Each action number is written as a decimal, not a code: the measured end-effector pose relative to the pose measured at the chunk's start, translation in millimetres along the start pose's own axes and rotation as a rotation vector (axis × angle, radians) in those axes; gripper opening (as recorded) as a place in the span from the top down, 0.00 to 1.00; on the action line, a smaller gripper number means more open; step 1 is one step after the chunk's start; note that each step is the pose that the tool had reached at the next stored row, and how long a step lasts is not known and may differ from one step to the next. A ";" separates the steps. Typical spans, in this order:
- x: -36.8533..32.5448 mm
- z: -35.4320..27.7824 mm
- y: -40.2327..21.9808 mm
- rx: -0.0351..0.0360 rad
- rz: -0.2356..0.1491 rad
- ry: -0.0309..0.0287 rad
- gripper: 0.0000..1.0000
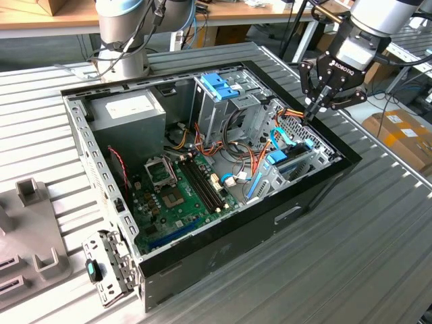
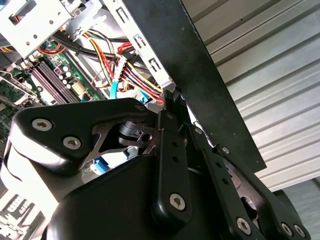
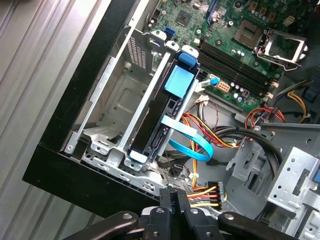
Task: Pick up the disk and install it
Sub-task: 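Insert the second disk wire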
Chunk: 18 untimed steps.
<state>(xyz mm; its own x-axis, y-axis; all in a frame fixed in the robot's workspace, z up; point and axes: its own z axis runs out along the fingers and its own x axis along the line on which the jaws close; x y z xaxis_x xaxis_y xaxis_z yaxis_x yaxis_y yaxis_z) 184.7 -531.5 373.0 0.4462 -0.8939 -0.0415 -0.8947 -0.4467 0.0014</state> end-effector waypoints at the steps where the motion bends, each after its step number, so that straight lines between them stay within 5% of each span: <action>1: 0.0 0.0 0.0 0.0000 0.001 0.0000 0.84; 13: 0.0 0.0 0.0 0.0009 0.021 0.0000 0.84; 18: 0.0 0.0 0.0 0.0025 0.063 0.0000 0.84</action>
<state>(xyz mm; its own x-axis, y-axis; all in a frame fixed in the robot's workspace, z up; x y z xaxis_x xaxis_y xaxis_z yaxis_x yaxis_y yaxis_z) 184.7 -531.5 373.0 0.3895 -0.9201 -0.0414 -0.9209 -0.3899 0.0014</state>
